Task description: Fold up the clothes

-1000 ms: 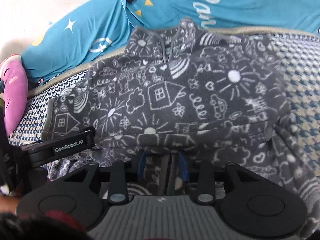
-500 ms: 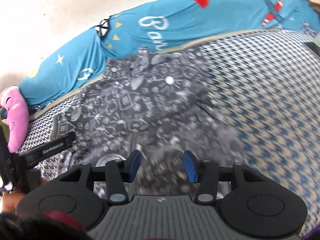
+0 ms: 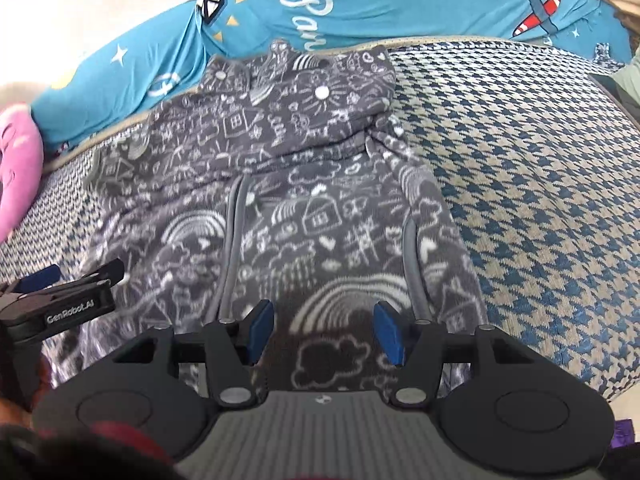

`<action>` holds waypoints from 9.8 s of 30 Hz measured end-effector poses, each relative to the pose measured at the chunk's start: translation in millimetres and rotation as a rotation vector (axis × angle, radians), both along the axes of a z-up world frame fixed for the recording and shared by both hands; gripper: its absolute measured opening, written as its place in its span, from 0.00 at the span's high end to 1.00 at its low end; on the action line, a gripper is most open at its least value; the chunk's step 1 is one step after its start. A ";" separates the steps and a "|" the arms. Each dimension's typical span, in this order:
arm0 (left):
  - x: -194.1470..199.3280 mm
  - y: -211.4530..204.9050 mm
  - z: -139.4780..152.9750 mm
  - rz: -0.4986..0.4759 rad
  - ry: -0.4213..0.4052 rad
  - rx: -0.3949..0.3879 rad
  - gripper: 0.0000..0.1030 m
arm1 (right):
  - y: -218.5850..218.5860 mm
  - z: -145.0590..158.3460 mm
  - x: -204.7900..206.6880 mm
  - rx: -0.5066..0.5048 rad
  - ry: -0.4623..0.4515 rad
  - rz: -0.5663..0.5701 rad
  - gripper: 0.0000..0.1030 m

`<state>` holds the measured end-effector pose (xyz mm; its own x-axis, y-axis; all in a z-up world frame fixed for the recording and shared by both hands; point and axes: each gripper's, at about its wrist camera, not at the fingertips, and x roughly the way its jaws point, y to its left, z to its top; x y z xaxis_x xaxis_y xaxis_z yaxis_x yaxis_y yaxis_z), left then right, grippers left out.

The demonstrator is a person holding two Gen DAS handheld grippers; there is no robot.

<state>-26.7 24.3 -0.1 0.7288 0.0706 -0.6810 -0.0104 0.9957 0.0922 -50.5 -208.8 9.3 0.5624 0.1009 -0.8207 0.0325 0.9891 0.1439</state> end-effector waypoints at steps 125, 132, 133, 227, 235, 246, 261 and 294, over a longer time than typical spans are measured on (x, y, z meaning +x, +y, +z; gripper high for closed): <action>-64.2 14.1 -24.5 0.150 0.073 -0.082 0.00 | -60.1 -22.6 -44.5 0.052 -0.022 -0.178 0.33; -64.9 12.0 -25.3 0.155 0.072 -0.078 0.00 | -53.5 -22.1 -47.4 0.055 -0.056 -0.141 0.70; -65.0 12.1 -25.3 0.155 0.072 -0.079 0.00 | -54.4 -21.7 -47.8 0.068 -0.058 -0.143 0.76; -89.0 -29.9 -23.0 -0.014 0.054 -0.077 0.00 | -52.2 -17.7 -59.6 0.008 -0.184 -0.300 0.76; -94.1 -26.0 -10.4 0.008 0.010 -0.045 0.00 | -10.8 -0.4 -70.9 -0.035 -0.295 -0.065 0.75; -97.3 -19.9 -26.8 0.036 0.080 -0.049 0.00 | 36.0 -24.6 -67.8 -0.087 -0.149 0.048 0.71; -105.2 -19.2 -31.6 0.048 0.128 -0.058 0.00 | 43.9 -26.9 -70.6 -0.151 -0.152 0.045 0.70; -101.9 -31.6 -24.8 0.078 0.099 -0.066 0.00 | 16.7 -19.3 -68.4 -0.047 -0.106 -0.035 0.66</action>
<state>-128.6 -7.3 -24.9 0.6522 0.0769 -0.7541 -0.0820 0.9962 0.0307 -118.9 -192.0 -10.0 0.6488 0.0421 -0.7598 0.0545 0.9933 0.1016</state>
